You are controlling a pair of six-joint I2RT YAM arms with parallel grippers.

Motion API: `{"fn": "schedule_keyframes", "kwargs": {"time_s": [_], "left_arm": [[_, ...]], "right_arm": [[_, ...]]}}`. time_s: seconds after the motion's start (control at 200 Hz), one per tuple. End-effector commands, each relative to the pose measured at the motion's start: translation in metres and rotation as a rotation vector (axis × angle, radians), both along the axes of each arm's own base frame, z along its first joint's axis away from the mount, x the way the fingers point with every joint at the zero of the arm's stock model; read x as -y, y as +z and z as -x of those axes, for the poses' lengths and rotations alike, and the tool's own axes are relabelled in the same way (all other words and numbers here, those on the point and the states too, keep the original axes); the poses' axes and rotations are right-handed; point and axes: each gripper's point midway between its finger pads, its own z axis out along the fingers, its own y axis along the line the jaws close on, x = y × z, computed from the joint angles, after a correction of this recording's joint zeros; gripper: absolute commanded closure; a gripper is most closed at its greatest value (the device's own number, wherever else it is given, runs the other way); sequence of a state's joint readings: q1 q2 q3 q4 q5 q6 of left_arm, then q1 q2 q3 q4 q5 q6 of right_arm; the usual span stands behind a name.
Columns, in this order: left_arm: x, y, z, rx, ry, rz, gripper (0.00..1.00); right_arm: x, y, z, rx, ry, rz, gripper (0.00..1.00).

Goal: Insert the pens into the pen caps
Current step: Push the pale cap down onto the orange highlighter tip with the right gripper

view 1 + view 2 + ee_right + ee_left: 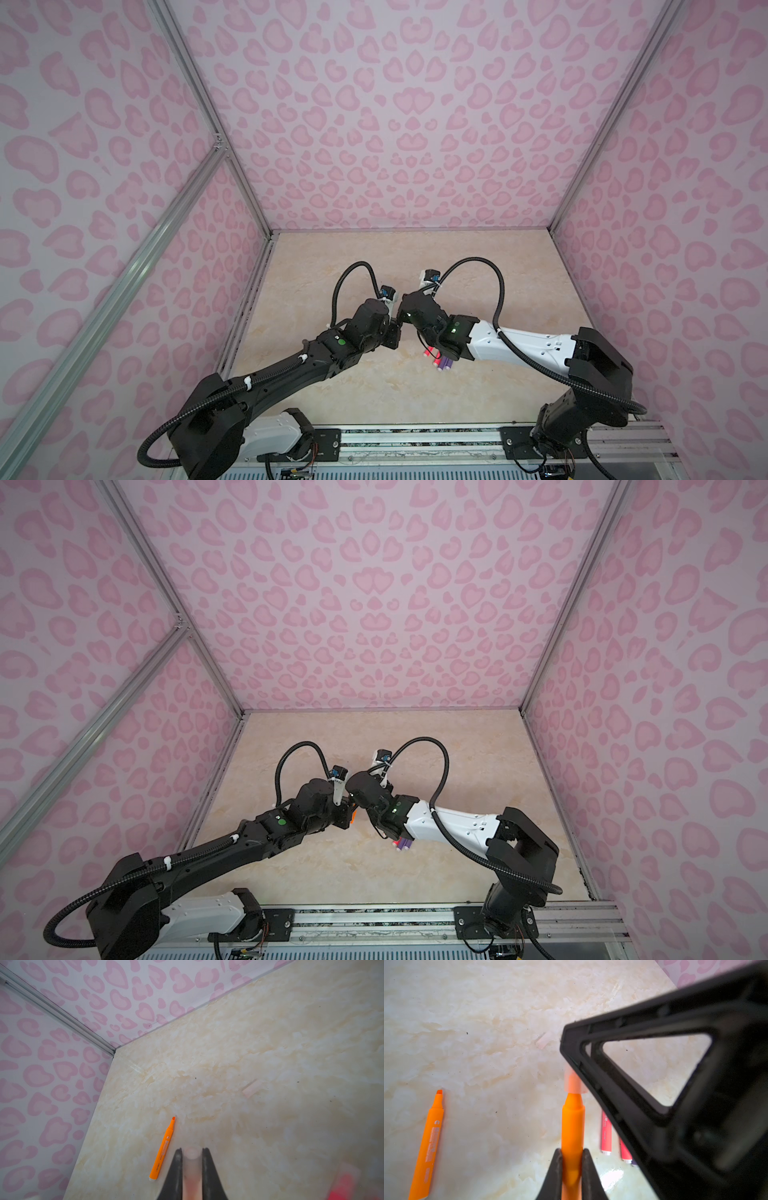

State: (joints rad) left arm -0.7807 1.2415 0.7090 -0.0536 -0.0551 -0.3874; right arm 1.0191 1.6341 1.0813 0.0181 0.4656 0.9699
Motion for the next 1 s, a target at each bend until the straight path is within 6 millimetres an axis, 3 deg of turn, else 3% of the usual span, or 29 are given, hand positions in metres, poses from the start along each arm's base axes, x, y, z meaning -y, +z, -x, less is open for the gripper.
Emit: {"fn": "schedule_keyframes", "kwargs": {"time_s": [0.0, 0.305, 0.57, 0.995], "left_arm": [[0.000, 0.021, -0.017, 0.085, 0.067, 0.055, 0.97], [-0.002, 0.029, -0.014, 0.095, 0.056, 0.110, 0.97], [-0.008, 0.033, -0.014, 0.084, 0.052, 0.182, 0.97], [-0.008, 0.035, -0.013, 0.072, 0.032, 0.236, 0.97]], "right_arm": [[-0.015, -0.009, 0.011, -0.036, 0.059, -0.010, 1.00], [-0.027, -0.005, 0.017, 0.000, 0.142, -0.108, 1.00], [-0.014, 0.010, 0.020, 0.024, 0.150, -0.194, 1.00], [-0.016, 0.022, 0.035, 0.028, 0.243, -0.259, 1.00]]}}
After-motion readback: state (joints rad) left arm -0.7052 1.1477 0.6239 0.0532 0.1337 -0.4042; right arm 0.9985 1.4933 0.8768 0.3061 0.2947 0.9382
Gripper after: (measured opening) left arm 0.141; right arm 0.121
